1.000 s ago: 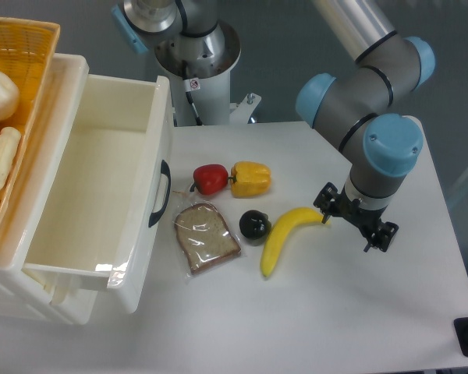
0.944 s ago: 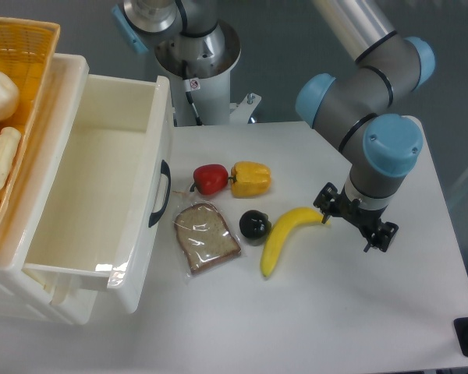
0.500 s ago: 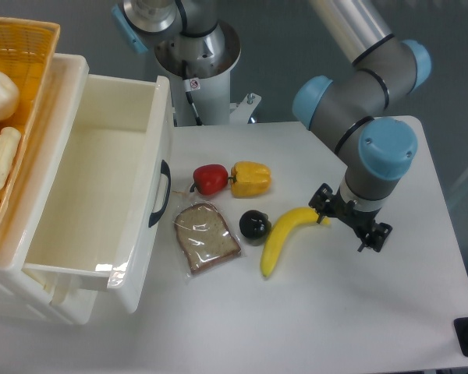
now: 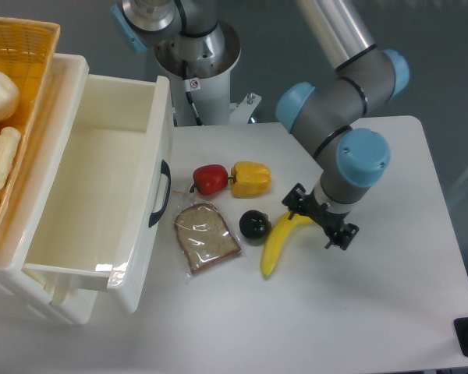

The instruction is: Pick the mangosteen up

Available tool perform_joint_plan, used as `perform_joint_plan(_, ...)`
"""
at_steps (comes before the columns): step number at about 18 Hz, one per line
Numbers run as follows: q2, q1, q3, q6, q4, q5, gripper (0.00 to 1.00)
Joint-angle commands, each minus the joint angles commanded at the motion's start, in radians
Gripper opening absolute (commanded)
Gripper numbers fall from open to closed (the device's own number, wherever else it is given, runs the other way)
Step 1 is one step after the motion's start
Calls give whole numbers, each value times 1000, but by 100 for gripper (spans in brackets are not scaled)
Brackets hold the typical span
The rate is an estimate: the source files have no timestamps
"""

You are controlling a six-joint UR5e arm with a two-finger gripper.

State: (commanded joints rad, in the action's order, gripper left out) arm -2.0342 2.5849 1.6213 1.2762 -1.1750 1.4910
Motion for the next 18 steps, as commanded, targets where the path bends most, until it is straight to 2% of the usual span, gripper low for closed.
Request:
perform_joint_plan(4,57,-38,61,3,-3,2,100)
perform_joint_plan(8,77,-69,103,3,-5,8,100)
perform_joint_plan(18,26,-97,123,0,-3,60,100)
